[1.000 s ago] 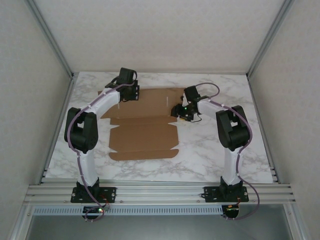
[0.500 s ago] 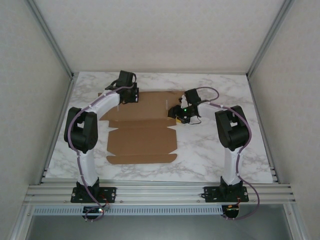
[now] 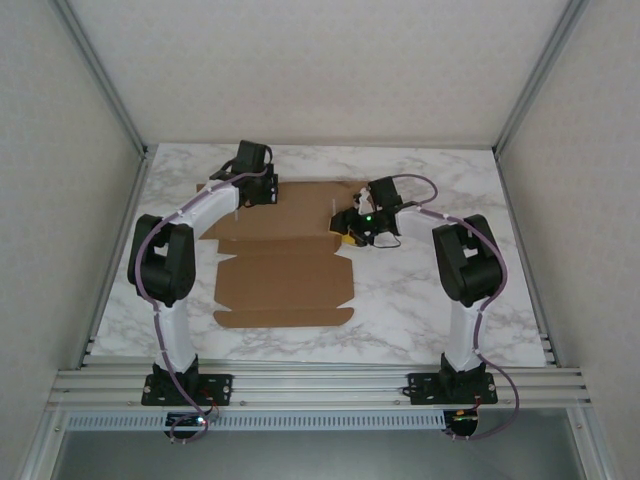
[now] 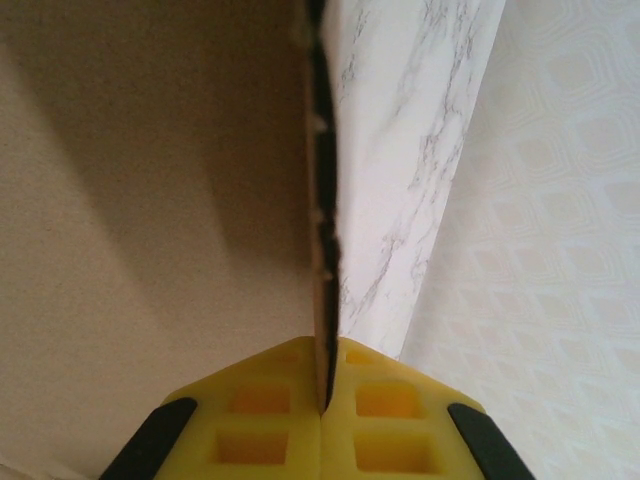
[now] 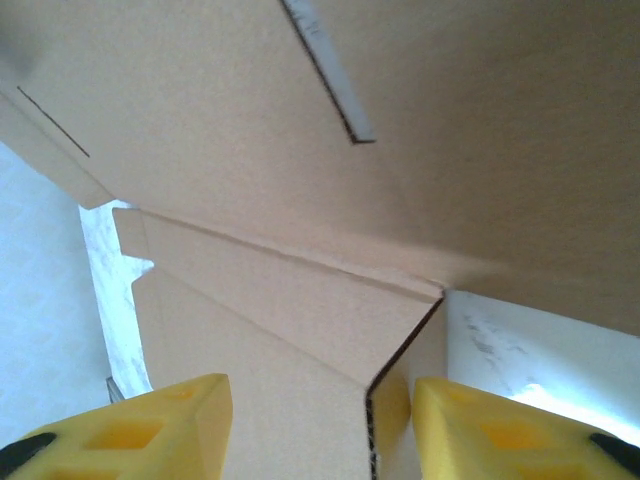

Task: Fold the paper box

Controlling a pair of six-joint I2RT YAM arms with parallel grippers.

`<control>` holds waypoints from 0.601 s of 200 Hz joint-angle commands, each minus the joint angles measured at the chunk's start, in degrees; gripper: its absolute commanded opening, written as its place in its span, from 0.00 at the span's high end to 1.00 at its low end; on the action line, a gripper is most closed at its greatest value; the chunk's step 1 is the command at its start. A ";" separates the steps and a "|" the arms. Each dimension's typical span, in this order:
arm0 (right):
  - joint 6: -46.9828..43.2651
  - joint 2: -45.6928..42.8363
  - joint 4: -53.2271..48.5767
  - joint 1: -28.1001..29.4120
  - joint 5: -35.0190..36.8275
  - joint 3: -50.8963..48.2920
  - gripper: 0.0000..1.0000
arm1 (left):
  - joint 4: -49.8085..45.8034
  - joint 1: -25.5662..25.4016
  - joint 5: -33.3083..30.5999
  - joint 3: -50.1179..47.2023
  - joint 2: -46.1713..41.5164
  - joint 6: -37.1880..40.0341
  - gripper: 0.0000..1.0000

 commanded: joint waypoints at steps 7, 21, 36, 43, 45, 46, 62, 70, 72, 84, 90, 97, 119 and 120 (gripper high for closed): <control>0.62 0.29 0.17 2.00 -1.74 1.08 0.49 | 0.79 0.43 0.20 1.09 -2.86 -1.10 1.00; -0.30 1.24 -1.37 2.96 -0.89 2.41 0.49 | 1.10 0.41 0.44 1.18 -2.82 -1.10 1.00; -2.11 2.44 -3.81 3.84 1.30 4.04 0.49 | 1.25 0.34 0.72 1.33 -2.69 -1.14 1.00; -3.07 3.13 -4.99 4.15 2.96 4.65 0.49 | 1.39 0.31 0.72 1.34 -2.77 -1.13 1.00; -3.53 3.33 -5.40 4.23 3.63 4.82 0.49 | 1.38 0.32 0.72 1.31 -2.77 -1.14 1.00; -3.74 3.42 -5.67 4.27 4.05 4.84 0.49 | 1.35 0.32 0.72 1.29 -2.77 -1.14 1.00; -7.84 5.03 -10.19 5.71 11.04 7.13 0.49 | 1.62 0.22 0.81 1.24 -2.84 -1.01 1.00; -9.18 5.80 -11.58 6.23 13.74 7.90 0.49 | 1.72 0.19 0.89 1.27 -2.85 -1.05 1.00; -9.38 5.91 -11.77 6.42 14.48 8.00 0.49 | 1.81 0.16 0.90 1.20 -2.79 -1.01 1.00; -9.90 6.70 -11.92 6.88 16.49 8.17 0.49 | 2.00 0.13 1.14 1.16 -2.77 -0.99 1.00; -9.84 7.04 -11.64 6.93 16.82 7.97 0.49 | 2.04 0.13 1.23 1.15 -2.69 -1.05 1.00; -9.59 7.32 -11.26 6.98 17.07 7.81 0.50 | 2.15 0.03 1.29 1.18 -2.73 -1.05 1.00; -10.40 7.34 -11.38 7.09 17.91 7.92 0.50 | 2.64 -0.06 1.41 1.18 -2.86 -0.88 1.00; -10.42 7.27 -11.38 7.10 17.96 7.89 0.50 | 2.68 -0.04 1.46 1.18 -2.86 -0.88 1.00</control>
